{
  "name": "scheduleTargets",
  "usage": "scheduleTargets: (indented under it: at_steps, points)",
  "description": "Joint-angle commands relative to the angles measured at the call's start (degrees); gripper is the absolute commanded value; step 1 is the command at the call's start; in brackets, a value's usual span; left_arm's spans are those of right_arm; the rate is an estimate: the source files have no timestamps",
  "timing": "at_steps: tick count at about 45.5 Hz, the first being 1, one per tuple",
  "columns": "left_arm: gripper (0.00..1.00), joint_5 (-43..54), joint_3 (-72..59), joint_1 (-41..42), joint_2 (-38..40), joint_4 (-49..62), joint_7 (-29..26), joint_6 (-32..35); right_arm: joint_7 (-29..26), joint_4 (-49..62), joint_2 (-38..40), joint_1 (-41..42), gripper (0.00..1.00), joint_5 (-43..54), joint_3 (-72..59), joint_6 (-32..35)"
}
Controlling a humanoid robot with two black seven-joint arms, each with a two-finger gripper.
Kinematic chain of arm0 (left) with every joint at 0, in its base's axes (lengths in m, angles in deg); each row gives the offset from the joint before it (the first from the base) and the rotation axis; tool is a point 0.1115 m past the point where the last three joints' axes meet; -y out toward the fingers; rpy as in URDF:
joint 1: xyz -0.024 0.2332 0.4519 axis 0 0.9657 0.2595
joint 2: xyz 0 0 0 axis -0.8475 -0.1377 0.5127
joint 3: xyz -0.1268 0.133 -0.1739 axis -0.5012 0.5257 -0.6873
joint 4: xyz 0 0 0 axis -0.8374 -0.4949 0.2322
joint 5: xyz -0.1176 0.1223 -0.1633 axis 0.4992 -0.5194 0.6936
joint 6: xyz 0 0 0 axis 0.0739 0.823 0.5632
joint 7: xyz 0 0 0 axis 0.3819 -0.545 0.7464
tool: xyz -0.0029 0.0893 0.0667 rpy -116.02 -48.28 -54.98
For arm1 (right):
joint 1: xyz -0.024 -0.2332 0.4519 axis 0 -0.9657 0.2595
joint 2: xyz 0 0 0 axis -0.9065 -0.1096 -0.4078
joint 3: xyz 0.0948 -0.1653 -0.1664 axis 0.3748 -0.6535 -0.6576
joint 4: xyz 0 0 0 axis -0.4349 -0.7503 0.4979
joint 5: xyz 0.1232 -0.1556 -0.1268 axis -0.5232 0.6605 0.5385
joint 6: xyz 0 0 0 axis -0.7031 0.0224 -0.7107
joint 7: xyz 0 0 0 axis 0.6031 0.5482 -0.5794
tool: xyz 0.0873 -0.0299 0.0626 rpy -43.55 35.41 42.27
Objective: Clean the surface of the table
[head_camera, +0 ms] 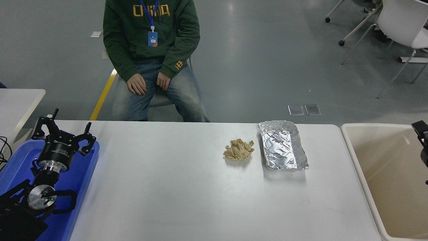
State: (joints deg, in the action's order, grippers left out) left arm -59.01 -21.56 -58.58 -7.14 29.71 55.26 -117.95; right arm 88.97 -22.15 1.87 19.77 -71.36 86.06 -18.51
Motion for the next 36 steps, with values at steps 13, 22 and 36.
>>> scheduleTargets:
  at_steps: [13, 22, 36]
  points:
    - [1.00, 0.0, 0.0, 0.1, 0.0, 0.0, 0.0, 0.0, 0.3, -34.6, 5.4, -12.2, 1.00, -0.4, 36.3, 4.3]
    - [1.00, 0.0, 0.0, 0.1, 0.0, 0.0, 0.0, 0.0, 3.5, -35.6, -2.5, -14.5, 1.00, -0.3, 41.5, 5.1]
    - [1.00, 0.0, 0.0, 0.1, 0.0, 0.0, 0.0, 0.0, 9.5, -34.0, -8.6, -14.8, 1.00, 0.8, 39.9, 6.7]
